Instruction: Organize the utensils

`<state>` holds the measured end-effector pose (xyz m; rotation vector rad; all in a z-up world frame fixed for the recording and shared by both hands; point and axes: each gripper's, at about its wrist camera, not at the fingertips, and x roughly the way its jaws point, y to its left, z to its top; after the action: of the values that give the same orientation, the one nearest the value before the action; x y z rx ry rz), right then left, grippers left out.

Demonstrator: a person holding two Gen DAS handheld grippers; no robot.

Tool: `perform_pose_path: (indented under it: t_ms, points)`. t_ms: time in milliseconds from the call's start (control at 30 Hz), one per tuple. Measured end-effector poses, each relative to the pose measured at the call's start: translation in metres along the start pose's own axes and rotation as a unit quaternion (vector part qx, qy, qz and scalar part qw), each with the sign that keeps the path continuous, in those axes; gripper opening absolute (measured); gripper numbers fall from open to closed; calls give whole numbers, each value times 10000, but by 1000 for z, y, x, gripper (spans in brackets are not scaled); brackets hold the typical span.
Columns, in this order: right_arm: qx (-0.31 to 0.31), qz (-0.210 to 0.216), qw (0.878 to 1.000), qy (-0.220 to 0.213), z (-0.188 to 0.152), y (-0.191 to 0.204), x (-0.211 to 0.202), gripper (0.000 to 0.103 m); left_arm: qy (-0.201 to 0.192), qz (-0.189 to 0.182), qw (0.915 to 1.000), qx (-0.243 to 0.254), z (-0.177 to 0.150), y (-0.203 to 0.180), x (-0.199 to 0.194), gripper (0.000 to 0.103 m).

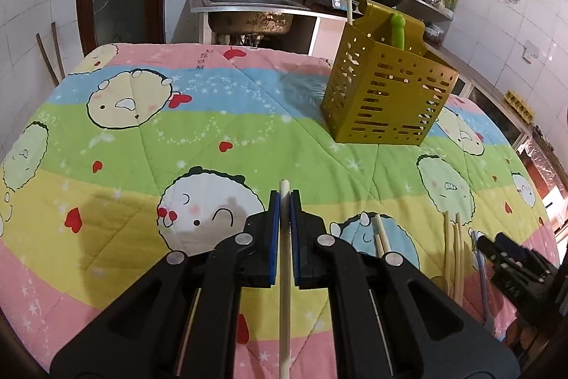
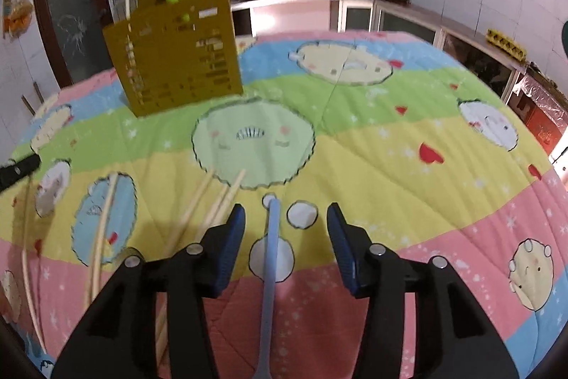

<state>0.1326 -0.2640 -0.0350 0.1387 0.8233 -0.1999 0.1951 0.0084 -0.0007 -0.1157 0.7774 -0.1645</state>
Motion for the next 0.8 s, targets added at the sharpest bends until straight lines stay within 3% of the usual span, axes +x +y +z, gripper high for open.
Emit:
perform_pose_path:
  t_ms: [333,567,800]
  points:
    - [-129,-32,9996,266,5,10,22,8,-44,-51,10000,53,0,-7,0,5]
    - [88,245,9997,-35,9,4,5,7,-253,-66,9996,116,2,-10,-15,4]
    - [213,458,9950,-861,17,-2,-47,7,-743,-119,9971,60,10,-11,-53,4]
